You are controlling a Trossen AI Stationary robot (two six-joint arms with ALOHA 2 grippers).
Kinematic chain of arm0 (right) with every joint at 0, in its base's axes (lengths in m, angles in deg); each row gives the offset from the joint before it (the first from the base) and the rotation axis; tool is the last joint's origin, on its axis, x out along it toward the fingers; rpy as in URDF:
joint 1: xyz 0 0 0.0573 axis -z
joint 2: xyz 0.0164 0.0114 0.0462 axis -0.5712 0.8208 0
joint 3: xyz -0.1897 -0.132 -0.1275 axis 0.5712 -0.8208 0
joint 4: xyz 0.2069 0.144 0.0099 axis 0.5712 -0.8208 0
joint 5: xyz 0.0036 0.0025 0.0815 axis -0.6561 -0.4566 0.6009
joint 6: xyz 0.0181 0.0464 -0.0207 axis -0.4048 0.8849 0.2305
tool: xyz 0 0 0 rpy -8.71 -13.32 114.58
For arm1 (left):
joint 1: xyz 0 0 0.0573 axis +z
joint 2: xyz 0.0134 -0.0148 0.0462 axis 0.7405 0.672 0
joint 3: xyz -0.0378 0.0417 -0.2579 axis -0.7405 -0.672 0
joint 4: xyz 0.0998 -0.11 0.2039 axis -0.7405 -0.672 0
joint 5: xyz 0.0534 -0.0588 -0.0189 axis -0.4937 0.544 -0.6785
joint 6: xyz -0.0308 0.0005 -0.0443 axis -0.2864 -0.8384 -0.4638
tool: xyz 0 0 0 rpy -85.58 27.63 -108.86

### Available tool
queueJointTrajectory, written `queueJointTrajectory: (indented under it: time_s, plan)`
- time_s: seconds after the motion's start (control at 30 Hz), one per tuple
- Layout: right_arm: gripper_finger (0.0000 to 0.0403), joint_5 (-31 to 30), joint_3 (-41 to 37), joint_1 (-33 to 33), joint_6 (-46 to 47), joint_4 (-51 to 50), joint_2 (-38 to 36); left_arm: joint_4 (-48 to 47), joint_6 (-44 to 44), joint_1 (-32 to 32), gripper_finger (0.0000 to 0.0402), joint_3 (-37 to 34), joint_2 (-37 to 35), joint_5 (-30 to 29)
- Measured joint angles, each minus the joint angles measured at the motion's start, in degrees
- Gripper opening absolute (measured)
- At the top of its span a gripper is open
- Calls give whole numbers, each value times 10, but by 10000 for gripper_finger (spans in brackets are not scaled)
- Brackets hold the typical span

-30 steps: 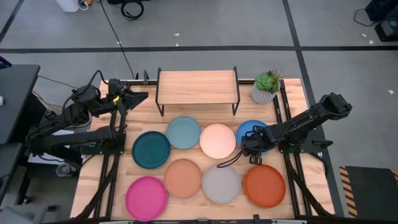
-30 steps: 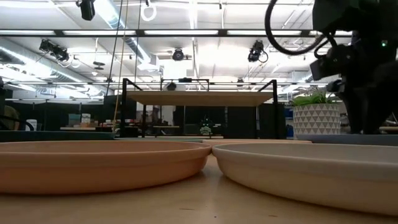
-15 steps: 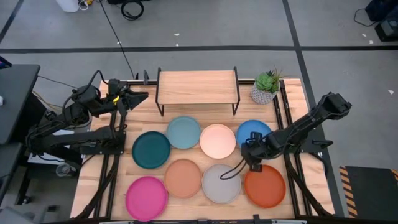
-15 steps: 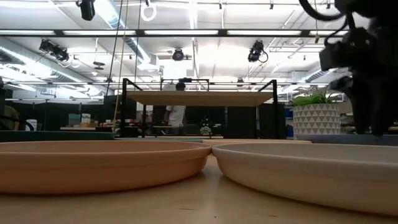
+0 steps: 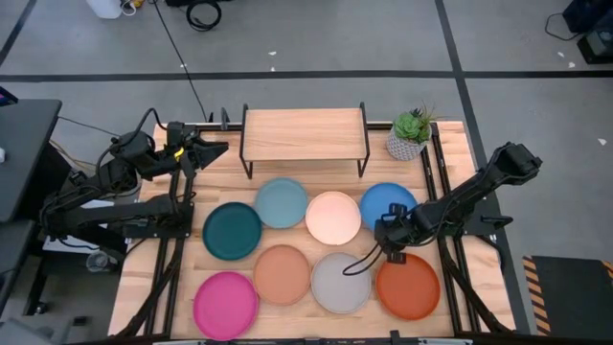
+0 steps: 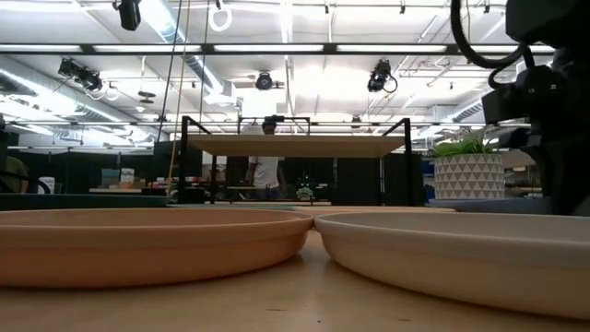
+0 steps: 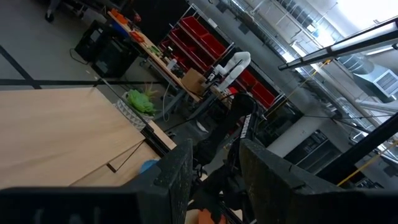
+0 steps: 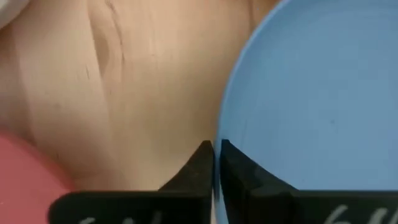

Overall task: Place and stack plates onto a shelf
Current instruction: Put the blue plate on the shelf

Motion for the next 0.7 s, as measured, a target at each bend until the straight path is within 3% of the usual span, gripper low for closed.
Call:
queueJointTrajectory:
  time_s: [0.13,0.3,0.7]
  plan:
    - [23,13,55,6,43,-131,2,0,-11,0,142,0,0,0]
    - [14,16,183,12,19,-298,1,1,-22,0,142,0,0,0]
    - [15,-56,474,56,1,-513,-1,1,-22,0,142,0,0,0]
